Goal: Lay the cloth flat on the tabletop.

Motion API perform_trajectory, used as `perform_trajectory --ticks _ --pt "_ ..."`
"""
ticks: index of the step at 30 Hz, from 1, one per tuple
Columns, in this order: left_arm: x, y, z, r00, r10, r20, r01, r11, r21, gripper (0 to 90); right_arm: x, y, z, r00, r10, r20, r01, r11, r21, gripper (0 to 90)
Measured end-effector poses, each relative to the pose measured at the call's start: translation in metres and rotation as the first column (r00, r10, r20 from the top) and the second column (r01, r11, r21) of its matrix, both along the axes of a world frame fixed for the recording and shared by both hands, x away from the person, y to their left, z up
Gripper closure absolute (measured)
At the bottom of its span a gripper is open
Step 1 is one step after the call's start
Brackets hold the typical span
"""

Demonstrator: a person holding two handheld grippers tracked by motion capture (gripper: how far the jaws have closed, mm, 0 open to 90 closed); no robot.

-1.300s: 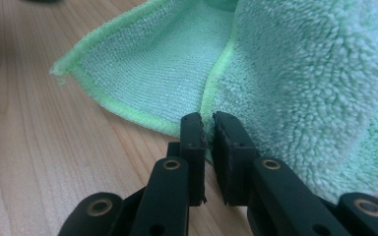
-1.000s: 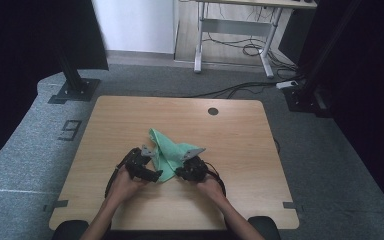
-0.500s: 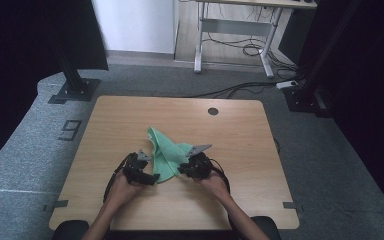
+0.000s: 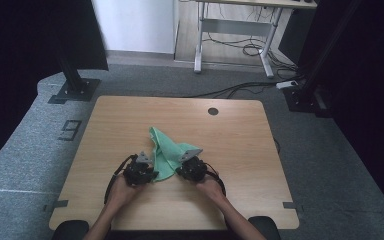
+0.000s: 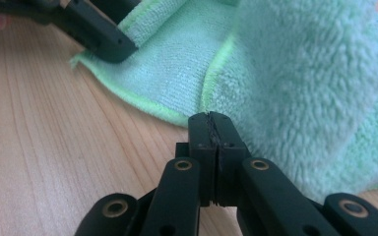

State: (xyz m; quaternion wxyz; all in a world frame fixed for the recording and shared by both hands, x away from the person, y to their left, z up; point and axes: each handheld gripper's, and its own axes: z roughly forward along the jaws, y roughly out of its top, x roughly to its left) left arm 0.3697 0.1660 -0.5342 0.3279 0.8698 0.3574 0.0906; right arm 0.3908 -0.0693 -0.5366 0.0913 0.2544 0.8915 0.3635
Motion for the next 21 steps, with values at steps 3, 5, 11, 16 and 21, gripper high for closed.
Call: perform_trajectory --ticks 3,5,11,16,21 --pt "0.001 0.004 0.000 0.9998 0.003 -0.022 -0.004 0.9999 -0.015 84.0 0.001 -0.006 0.006 0.9999 -0.015 0.003 0.015 1.000 0.015 88.2" --pt "0.003 0.007 0.000 0.9996 0.008 -0.029 -0.009 0.9998 -0.019 85.0 0.002 -0.010 0.009 0.9997 -0.023 0.007 0.023 0.999 0.024 88.2" --pt "0.005 0.018 0.004 0.9986 0.039 -0.036 -0.040 0.9979 -0.051 85.6 0.008 -0.032 0.029 0.9968 -0.071 0.037 0.069 0.996 0.054 88.3" --pt "0.005 0.027 0.011 0.9980 0.056 -0.031 -0.058 0.9948 -0.084 85.5 0.012 -0.051 0.040 0.9923 -0.113 0.050 0.109 0.991 0.080 88.3" --pt "0.005 0.033 0.018 0.9976 0.065 -0.026 -0.067 0.9917 -0.110 85.5 0.014 -0.063 0.047 0.9867 -0.148 0.067 0.142 0.986 0.086 88.4"
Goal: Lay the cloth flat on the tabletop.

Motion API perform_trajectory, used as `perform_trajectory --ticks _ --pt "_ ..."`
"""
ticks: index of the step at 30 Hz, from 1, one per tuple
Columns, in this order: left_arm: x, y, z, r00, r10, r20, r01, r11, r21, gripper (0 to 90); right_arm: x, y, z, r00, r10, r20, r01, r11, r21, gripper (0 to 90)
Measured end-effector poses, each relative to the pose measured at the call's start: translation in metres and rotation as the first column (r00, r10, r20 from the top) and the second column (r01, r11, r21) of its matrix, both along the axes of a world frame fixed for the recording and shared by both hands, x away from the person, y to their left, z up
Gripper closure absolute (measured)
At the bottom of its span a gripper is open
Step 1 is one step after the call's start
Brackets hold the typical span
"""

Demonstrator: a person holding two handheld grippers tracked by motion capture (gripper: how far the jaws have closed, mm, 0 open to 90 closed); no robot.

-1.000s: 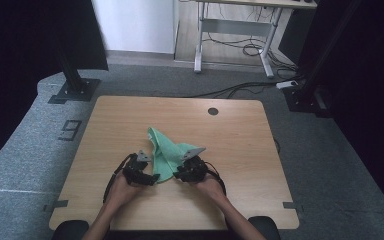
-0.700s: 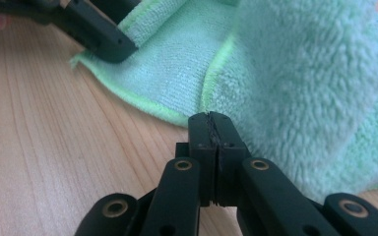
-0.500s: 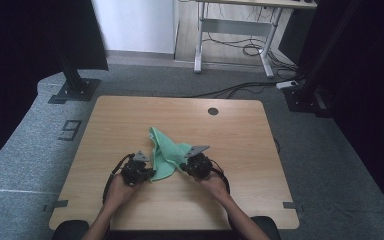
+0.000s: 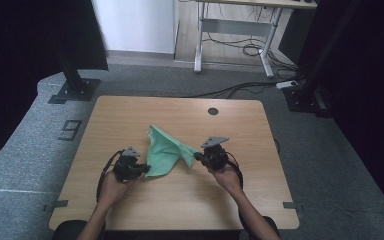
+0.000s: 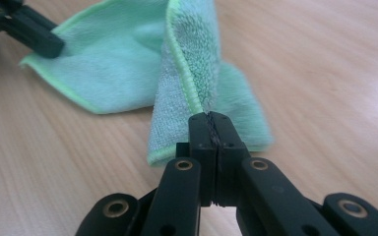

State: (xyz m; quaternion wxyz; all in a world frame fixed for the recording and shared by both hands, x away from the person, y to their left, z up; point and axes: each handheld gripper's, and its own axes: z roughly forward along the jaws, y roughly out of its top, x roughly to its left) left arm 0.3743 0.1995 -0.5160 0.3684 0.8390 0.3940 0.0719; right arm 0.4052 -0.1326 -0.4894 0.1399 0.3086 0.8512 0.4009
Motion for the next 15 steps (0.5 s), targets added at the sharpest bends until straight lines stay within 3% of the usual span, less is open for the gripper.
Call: perform_trajectory --ticks 5,10,12,15 --pt "-0.001 0.008 0.008 0.9998 0.012 0.013 -0.012 0.9995 -0.028 85.6 0.006 -0.015 0.011 0.9986 -0.047 0.023 0.046 0.999 0.015 88.5" --pt "-0.003 0.022 0.025 0.9983 0.033 0.047 -0.030 0.9968 -0.075 85.7 0.012 -0.034 0.024 0.9939 -0.100 0.048 0.098 0.995 0.033 88.6" --pt "-0.004 0.034 0.039 0.9953 0.060 0.076 -0.051 0.9916 -0.119 85.6 0.016 -0.046 0.031 0.9895 -0.132 0.060 0.129 0.991 0.048 88.6" --pt "-0.002 0.039 0.044 0.9935 0.076 0.085 -0.063 0.9868 -0.149 84.8 0.022 -0.055 0.035 0.9845 -0.163 0.063 0.160 0.986 0.054 88.6"
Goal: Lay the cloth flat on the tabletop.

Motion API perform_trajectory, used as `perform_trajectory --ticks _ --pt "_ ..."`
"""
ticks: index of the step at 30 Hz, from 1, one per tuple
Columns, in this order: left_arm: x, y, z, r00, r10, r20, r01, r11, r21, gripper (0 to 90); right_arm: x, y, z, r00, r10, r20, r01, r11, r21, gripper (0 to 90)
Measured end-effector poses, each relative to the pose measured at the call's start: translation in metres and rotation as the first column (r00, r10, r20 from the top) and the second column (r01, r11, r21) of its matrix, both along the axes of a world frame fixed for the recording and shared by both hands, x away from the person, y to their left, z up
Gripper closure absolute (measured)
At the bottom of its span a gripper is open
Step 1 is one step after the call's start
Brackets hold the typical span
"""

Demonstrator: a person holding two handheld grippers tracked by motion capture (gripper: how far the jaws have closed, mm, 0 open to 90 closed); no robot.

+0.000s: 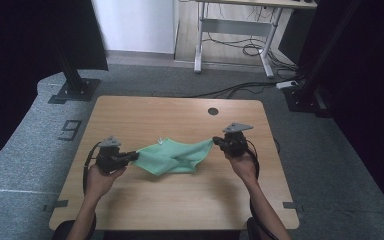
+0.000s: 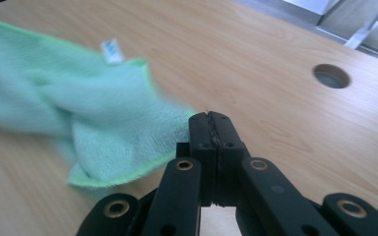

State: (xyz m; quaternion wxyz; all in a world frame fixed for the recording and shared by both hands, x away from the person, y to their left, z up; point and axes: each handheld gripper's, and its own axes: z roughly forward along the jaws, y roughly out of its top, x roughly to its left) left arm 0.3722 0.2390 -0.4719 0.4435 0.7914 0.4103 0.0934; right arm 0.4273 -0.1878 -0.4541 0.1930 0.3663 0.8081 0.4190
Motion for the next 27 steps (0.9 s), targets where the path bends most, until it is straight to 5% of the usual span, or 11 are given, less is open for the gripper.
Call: perform_trajectory --ticks 5,9,11,18,27 --pt "0.010 0.006 -0.009 0.9987 0.046 -0.021 -0.046 0.9988 0.018 80.0 0.013 -0.008 -0.006 0.9983 -0.054 -0.023 0.054 0.998 -0.013 88.6" --pt "0.018 0.008 -0.040 0.9937 0.089 -0.069 -0.080 0.9886 0.127 71.7 0.024 -0.013 -0.032 0.9931 -0.073 -0.091 0.070 0.997 -0.034 87.4" --pt "0.019 0.010 -0.046 0.9907 0.128 -0.046 -0.119 0.9787 0.167 51.5 0.025 -0.017 -0.048 0.9860 -0.098 -0.135 0.095 0.995 -0.026 67.0" --pt "0.015 -0.001 -0.035 0.9915 0.126 0.031 -0.129 0.9814 0.142 25.8 0.013 -0.012 -0.047 0.9867 -0.080 -0.141 0.079 0.997 -0.017 42.4" --pt "0.024 -0.007 -0.054 0.9897 0.142 0.015 -0.143 0.9733 0.180 21.1 -0.016 0.010 -0.060 0.9858 -0.002 -0.168 0.003 1.000 0.006 36.1"
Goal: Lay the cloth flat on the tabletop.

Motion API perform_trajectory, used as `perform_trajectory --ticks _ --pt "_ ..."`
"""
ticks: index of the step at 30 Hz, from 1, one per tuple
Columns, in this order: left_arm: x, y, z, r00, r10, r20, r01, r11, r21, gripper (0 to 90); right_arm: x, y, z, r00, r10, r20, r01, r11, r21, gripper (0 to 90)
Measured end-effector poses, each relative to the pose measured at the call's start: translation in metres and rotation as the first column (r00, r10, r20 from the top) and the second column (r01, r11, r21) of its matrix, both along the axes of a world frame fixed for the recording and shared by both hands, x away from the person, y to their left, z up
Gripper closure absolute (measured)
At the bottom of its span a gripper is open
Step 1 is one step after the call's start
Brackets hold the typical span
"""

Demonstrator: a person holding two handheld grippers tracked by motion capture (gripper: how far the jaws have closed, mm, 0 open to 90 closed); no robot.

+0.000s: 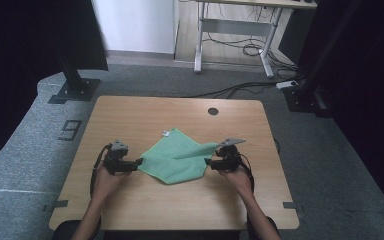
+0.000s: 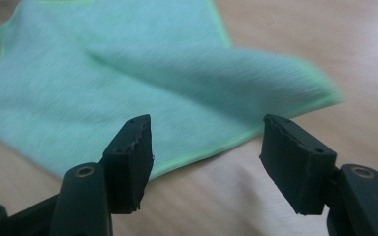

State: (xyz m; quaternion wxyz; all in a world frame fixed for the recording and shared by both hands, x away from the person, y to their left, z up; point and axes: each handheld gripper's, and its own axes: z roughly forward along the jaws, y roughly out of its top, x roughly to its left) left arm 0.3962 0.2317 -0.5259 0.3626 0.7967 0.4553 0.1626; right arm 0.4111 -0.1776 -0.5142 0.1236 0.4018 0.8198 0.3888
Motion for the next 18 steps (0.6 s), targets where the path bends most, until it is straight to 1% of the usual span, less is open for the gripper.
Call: perform_trajectory --ticks 2,3,4,5,6,7,8,9,10,11,12,14,15,16,17,18 --pt "0.003 -0.002 -0.006 0.9999 0.003 -0.010 -0.003 0.9999 0.010 21.1 -0.003 0.003 -0.003 0.9999 0.008 -0.006 -0.008 1.000 -0.004 36.1" --pt "0.004 -0.003 -0.010 0.9999 0.001 -0.016 -0.001 0.9998 0.021 21.4 -0.007 0.011 -0.009 0.9997 0.022 -0.014 -0.022 1.000 -0.014 35.0" --pt "0.004 -0.004 -0.012 0.9998 -0.001 -0.019 0.002 0.9995 0.032 21.4 -0.007 0.011 -0.009 0.9997 0.022 -0.014 -0.022 1.000 -0.014 35.0" --pt "0.005 -0.007 -0.016 0.9997 -0.004 -0.024 0.005 0.9983 0.058 21.5 -0.010 0.016 -0.014 0.9993 0.028 -0.027 -0.029 0.999 -0.028 34.0" --pt "0.005 -0.007 -0.016 0.9997 -0.004 -0.024 0.005 0.9983 0.058 21.6 -0.010 0.016 -0.014 0.9993 0.028 -0.027 -0.029 0.999 -0.028 34.0" --pt "0.005 -0.009 -0.018 0.9996 -0.005 -0.029 0.007 0.9971 0.075 21.6 -0.011 0.019 -0.016 0.9990 0.036 -0.027 -0.037 0.999 -0.040 33.9" --pt "0.005 -0.010 -0.019 0.9998 -0.002 -0.021 0.004 0.9969 0.079 21.3 -0.012 0.023 -0.020 0.9986 0.043 -0.030 -0.045 0.997 -0.067 33.9" --pt "0.004 -0.011 -0.019 0.9997 0.006 -0.023 -0.004 0.9969 0.078 21.6 -0.015 0.028 -0.024 0.9980 0.053 -0.034 -0.057 0.993 -0.108 34.0" --pt "0.004 -0.011 -0.019 0.9997 0.006 -0.023 -0.004 0.9969 0.078 21.7 -0.015 0.030 -0.026 0.9978 0.057 -0.034 -0.061 0.990 -0.124 33.8" --pt "0.003 -0.011 -0.019 0.9997 0.010 -0.021 -0.008 0.9968 0.080 21.7 -0.015 0.030 -0.026 0.9978 0.057 -0.034 -0.061 0.990 -0.124 33.8" --pt "0.002 -0.011 -0.019 0.9997 0.014 -0.019 -0.012 0.9968 0.079 21.8 -0.016 0.031 -0.027 0.9979 0.062 -0.019 -0.064 0.988 -0.140 34.7" --pt "0.000 -0.011 -0.019 0.9996 0.018 -0.022 -0.016 0.9965 0.082 21.8 -0.017 0.031 -0.026 0.9979 0.060 -0.025 -0.063 0.987 -0.146 37.0" --pt "-0.004 -0.011 -0.018 0.9995 0.015 -0.027 -0.013 0.9962 0.086 21.8 -0.017 0.029 -0.025 0.9983 0.056 -0.018 -0.058 0.985 -0.165 37.3" --pt "-0.004 -0.011 -0.018 0.9995 0.015 -0.027 -0.013 0.9962 0.086 21.6 -0.016 0.028 -0.025 0.9984 0.053 -0.018 -0.056 0.984 -0.167 37.8" --pt "-0.009 -0.011 -0.019 0.9995 0.016 -0.025 -0.014 0.9964 0.084 21.2 -0.015 0.024 -0.024 0.9987 0.044 -0.023 -0.048 0.985 -0.165 37.9" --pt "-0.009 -0.011 -0.019 0.9995 0.016 -0.025 -0.014 0.9964 0.084 20.6 -0.014 0.022 -0.024 0.9990 0.038 -0.025 -0.042 0.985 -0.167 38.0"
